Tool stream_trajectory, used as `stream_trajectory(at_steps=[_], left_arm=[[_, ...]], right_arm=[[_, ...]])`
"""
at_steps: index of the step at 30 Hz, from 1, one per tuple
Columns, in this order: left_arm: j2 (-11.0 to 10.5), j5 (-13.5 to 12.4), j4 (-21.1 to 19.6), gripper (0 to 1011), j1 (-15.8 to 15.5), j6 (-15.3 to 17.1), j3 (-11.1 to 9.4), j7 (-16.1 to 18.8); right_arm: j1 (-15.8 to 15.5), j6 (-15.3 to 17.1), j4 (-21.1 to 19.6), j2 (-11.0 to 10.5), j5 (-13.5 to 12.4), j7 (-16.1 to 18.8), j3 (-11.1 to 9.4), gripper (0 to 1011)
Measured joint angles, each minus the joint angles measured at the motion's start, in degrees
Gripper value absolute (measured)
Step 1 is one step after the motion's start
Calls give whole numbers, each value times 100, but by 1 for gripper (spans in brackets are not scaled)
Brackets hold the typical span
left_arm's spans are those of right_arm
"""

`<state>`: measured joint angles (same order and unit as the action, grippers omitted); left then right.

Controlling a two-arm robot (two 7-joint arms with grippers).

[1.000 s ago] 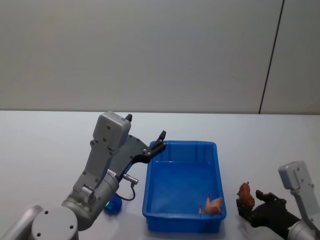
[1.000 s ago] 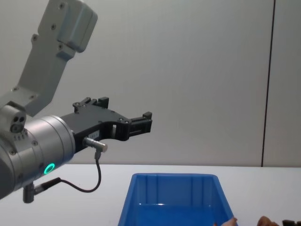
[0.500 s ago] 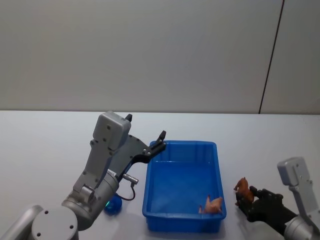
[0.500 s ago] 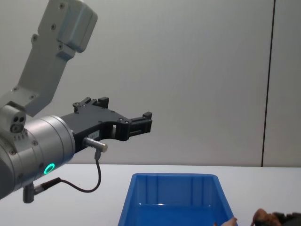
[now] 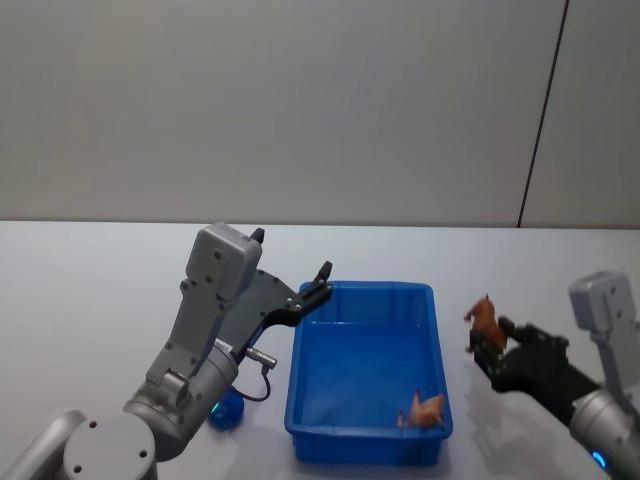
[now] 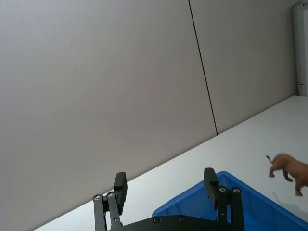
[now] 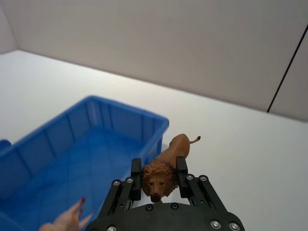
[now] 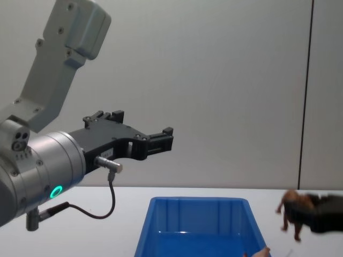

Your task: Pick up the two dolls from the table and place them into the box.

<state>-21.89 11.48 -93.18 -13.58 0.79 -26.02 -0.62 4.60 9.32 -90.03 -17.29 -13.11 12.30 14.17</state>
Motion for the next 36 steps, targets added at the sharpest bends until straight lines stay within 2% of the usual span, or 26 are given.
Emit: stream_trajectory(at_steps=[10, 17, 23, 31, 36], left_arm=[[0, 0, 0, 1004, 0, 0, 0, 0], [0, 0, 0, 1004, 0, 0, 0, 0], [1, 0, 0, 1004, 0, 0, 0, 0], [0, 0, 0, 1004, 0, 0, 0, 0], [0, 0, 0, 1004, 0, 0, 0, 0]], right_arm=[[294, -60, -285, 101, 53, 329, 7, 409], [493, 171, -330, 221, 124, 618, 95, 408], [624, 370, -217, 327, 214, 771, 189, 409], [768, 560, 33, 456, 338, 889, 297, 615], [800, 568, 103, 475, 351, 893, 309, 800]])
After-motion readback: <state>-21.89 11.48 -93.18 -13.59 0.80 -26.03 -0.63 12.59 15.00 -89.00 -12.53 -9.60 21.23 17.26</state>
